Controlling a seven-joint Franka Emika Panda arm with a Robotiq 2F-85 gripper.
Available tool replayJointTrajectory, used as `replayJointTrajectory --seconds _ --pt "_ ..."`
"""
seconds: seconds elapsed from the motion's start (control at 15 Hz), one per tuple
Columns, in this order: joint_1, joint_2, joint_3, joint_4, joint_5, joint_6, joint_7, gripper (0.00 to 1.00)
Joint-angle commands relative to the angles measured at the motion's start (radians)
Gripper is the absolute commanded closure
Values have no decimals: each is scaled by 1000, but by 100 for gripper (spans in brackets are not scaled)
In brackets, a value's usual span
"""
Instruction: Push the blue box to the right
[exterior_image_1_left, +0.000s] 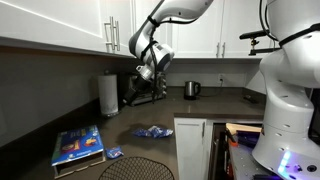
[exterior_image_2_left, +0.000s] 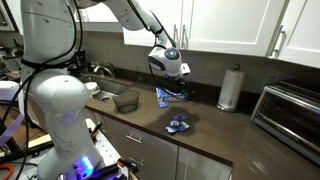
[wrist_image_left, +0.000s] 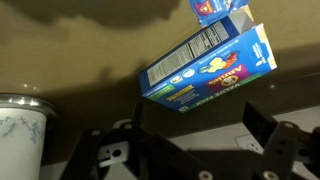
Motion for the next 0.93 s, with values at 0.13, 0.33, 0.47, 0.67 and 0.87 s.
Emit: replayJointTrajectory --seconds 0.13,0.33,0.47,0.67,0.87 --pt "-12 86 1 33 43 1 -35 0" --pt "-21 117 7 43 137 -13 -112 0" --pt "-23 137 5 59 218 -24 -181 0" --pt "-19 168 0 87 347 -56 -300 0" --pt "-11 207 -3 121 432 -87 -385 0"
